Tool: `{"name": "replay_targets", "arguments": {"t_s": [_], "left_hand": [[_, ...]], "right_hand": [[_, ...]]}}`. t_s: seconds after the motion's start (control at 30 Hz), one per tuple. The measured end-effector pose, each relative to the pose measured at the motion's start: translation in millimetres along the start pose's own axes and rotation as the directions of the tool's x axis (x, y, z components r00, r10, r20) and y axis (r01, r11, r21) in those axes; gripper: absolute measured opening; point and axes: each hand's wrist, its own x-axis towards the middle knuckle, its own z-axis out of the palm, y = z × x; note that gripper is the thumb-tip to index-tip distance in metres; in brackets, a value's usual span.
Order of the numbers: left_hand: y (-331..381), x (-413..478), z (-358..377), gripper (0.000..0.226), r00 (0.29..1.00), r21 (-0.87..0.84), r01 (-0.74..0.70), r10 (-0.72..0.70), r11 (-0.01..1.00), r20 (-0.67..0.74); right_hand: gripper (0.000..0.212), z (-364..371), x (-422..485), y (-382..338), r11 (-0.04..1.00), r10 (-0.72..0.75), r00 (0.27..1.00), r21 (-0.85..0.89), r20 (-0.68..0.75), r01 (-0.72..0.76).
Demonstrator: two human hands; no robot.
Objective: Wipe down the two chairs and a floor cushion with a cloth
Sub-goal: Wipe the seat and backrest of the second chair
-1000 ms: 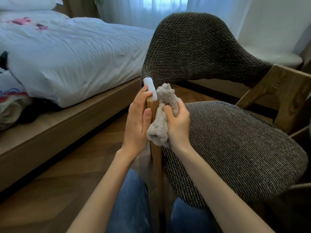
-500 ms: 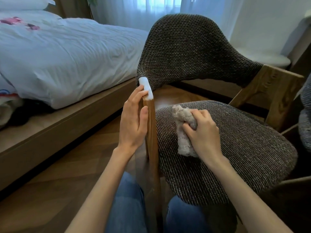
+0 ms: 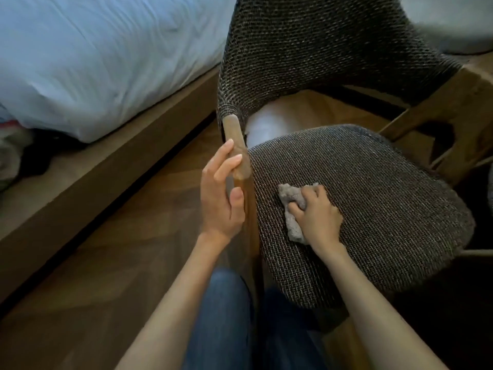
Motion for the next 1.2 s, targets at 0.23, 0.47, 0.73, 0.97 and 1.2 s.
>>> {"name": "replay_targets", "arguments": {"t_s": [0.23, 0.47, 0.73, 0.97, 1.2], "left_hand": [[47.3, 30.8, -59.4, 0.04, 0.836, 0.204, 0.301, -0.361, 0.932, 0.413], [119.0, 144.7, -120.9, 0.048, 0.433, 0.508, 0.351, -0.617, 0.787, 0.657], [161.5, 283.3, -174.2, 0.047, 0.519, 0.443, 0.361, -0.572, 0.82, 0.635], [129.7, 323.9, -189.7, 0.045, 0.5, 0.467, 0.292, -0.549, 0.835, 0.67], [43.1, 373.2, -189.7, 0.042, 0.446, 0.459, 0.241, -0.517, 0.855, 0.73]], "right_hand": [[0.023, -65.7, 9.6, -24.0, 0.991, 0.054, 0.865, 0.078, 0.499, -0.106], [0.022, -208.7, 14.2, -97.7, 0.942, 0.158, 0.895, 0.21, 0.418, -0.264], [0.028, -334.1, 28.8, -181.8, 0.95, 0.06, 0.926, 0.264, 0.373, -0.167], [0.033, -331.7, 47.2, -221.7, 0.932, 0.02, 0.943, 0.334, 0.332, -0.137], [0.032, -283.9, 102.5, -249.2, 0.886, 0.155, 0.932, 0.371, 0.327, -0.277]]}}
